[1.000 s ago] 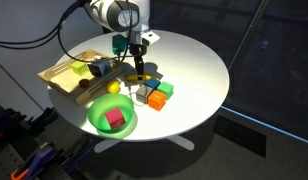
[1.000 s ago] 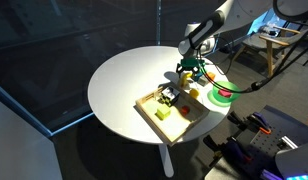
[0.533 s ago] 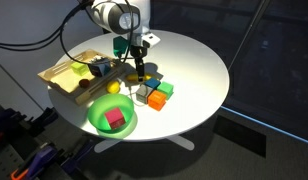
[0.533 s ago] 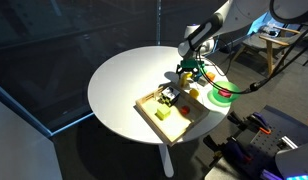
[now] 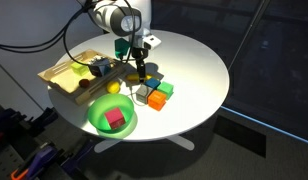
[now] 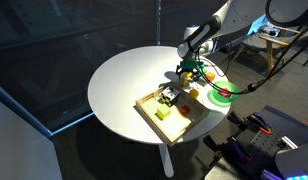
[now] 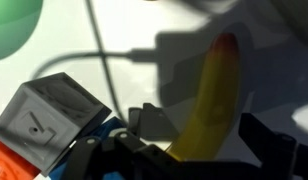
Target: Pick up the banana plush toy and put it on the lime green block
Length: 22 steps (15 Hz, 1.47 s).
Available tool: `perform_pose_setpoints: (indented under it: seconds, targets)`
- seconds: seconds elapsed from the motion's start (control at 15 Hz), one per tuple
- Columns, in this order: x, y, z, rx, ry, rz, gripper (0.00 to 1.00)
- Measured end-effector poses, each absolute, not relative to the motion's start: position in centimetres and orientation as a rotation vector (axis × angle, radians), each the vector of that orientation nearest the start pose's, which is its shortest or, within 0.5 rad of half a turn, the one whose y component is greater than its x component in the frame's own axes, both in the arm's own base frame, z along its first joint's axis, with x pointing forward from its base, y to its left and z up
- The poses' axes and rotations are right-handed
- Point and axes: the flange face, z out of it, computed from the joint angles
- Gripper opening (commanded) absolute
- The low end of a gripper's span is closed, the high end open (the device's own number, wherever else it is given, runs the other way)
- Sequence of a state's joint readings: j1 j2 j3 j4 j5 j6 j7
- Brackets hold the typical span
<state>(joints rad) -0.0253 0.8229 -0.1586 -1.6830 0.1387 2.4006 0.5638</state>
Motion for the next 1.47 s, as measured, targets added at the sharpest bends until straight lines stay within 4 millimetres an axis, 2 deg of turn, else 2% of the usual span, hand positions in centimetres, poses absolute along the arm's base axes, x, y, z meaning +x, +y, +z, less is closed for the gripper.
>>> perform_pose_setpoints:
  seconds: [0.07,0.53,1.07,1.47]
  targets:
    - [65.1,-11.2,11.6,-2.928,1.255,0.135,0.74]
    - [65.3,-11.2,11.2,-2.932,1.253,0.138,0.17]
    - [65.7,-9.9,12.4,-2.992,1.199,0.15,0.14]
    - [65.8,-9.5,14.7,-3.027,1.16,0.191,0.14]
